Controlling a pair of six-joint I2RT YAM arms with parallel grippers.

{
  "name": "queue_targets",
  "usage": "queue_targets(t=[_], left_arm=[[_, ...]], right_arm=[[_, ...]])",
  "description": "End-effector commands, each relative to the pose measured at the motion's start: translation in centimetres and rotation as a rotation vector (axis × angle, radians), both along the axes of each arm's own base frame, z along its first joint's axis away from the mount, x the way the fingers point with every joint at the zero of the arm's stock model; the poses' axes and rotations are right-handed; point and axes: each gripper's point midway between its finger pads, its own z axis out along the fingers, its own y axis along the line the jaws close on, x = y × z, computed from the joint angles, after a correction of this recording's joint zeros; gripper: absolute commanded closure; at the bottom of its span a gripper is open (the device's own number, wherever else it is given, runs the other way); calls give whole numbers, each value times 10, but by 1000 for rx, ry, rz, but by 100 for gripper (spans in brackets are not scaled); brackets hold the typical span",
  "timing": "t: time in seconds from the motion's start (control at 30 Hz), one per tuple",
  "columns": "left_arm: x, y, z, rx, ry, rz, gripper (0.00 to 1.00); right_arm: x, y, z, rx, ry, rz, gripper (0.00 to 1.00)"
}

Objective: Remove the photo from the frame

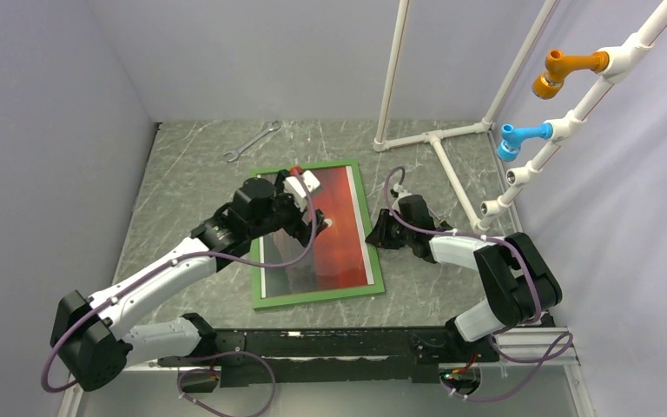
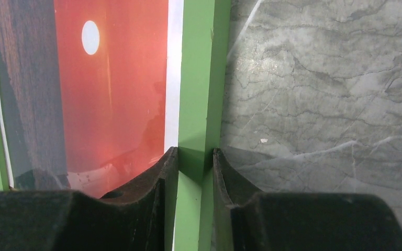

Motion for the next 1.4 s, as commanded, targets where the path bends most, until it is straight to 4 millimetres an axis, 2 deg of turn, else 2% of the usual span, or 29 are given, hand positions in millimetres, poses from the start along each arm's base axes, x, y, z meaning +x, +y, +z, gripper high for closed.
queue_targets(t=[0.0, 0.1, 0.23, 0.3, 0.33, 0.4, 0.53, 0.6, 0.73, 0.9, 1.07, 1.17, 1.23, 1.3, 1.37], left_arm=[[-16, -29, -2, -3, 39, -70, 2], [-41, -49, -16, -64, 178, -115, 8], [-70, -61, -35, -152, 290, -82, 12], [-80, -64, -49, -145, 302, -29, 26], [-86, -66, -56, -127, 306, -9, 28], [-100, -70, -71, -75, 305, 24, 26], [-124, -81, -97, 64, 271, 93, 13], [-141, -88, -113, 167, 230, 100, 11], [-156, -103, -126, 323, 116, 113, 8], [-169, -120, -133, 405, 38, 105, 1], [-172, -121, -141, 504, -32, 134, 1], [-171, -115, -138, 482, -19, 176, 1], [-174, -111, -124, 394, 34, 161, 1], [-177, -106, -117, 323, 102, 133, 1], [-179, -99, -107, 258, 152, 131, 1]], right_arm=[[6, 11, 15, 21, -17, 42, 100], [6, 14, 20, 23, 5, 40, 100], [2, 15, 25, 38, 31, 26, 100], [-2, 15, 25, 39, 46, 23, 100], [-3, 14, 25, 38, 52, 19, 100], [-6, 13, 26, 35, 70, 12, 100], [-9, 15, 35, 60, 93, -3, 100], [-10, 16, 43, 74, 96, -12, 100], [-9, 14, 55, 94, 101, -61, 100], [-8, 14, 66, 113, 99, -85, 100], [-7, 16, 71, 130, 98, -91, 100], [-8, 14, 68, 109, 96, -90, 100], [-11, 14, 64, 94, 81, -50, 99], [-15, 11, 57, 61, 87, -29, 77], [-21, 7, 50, 39, 90, -12, 66]])
